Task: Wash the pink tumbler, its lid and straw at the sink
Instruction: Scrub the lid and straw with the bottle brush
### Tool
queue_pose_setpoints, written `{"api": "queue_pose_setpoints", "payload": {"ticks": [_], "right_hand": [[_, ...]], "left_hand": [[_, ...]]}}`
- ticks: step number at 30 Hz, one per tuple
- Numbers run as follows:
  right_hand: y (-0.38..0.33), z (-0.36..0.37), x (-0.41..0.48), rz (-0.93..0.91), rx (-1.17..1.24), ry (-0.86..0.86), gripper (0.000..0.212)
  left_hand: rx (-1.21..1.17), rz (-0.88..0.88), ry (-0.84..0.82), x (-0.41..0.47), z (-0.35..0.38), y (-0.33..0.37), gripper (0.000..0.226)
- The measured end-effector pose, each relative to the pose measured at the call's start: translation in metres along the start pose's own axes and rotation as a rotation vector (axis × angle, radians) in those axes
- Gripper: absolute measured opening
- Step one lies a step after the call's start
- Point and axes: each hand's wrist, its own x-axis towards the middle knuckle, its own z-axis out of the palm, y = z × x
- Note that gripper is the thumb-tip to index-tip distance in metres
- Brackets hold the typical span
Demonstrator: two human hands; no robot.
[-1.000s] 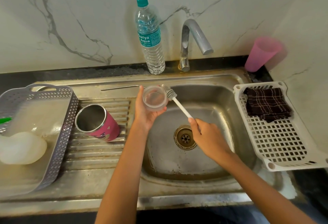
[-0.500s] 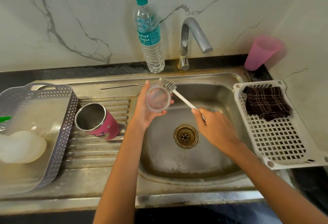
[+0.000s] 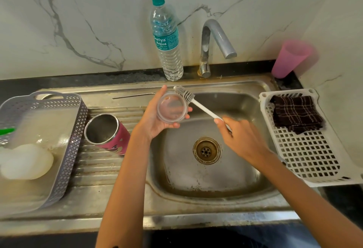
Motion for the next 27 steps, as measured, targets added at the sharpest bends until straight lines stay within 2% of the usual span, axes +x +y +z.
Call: {"api": "queue_pose_setpoints", "payload": {"ticks": [5, 10, 16, 18, 21, 23, 27], "right_hand": [[0.007, 0.009, 0.005, -0.048, -0.007, 0.015, 0.049], [0.015, 0.007, -0.003, -0.032, 0.007, 0.02, 0.046], [0.009, 0.002, 0.013, -0.055, -0.035, 0.032, 0.043], [0.008, 0.003, 0.017, -0.061, -0.048, 0.027, 0.042], [0.011, 0.009, 0.013, -0.039, -0.035, 0.01, 0.05], [0.012, 0.012, 0.011, -0.035, -0.028, 0.017, 0.051], [0.0, 0.012, 0.022, -0.04, -0.05, -0.015, 0.048]], "left_hand": [[-0.019, -0.059, -0.025, -0.004, -0.003, -0.002, 0.066], [-0.229, -0.021, 0.005, -0.001, -0.006, -0.004, 0.061], [-0.111, -0.155, -0.135, 0.002, 0.0, -0.007, 0.073], [-0.137, -0.151, -0.133, 0.004, -0.005, -0.007, 0.075], [-0.215, -0.101, -0.086, 0.004, -0.009, -0.009, 0.068], [-0.187, -0.113, -0.071, 0.005, -0.004, -0.015, 0.063], [-0.153, -0.206, -0.154, 0.01, 0.013, -0.032, 0.084]]}}
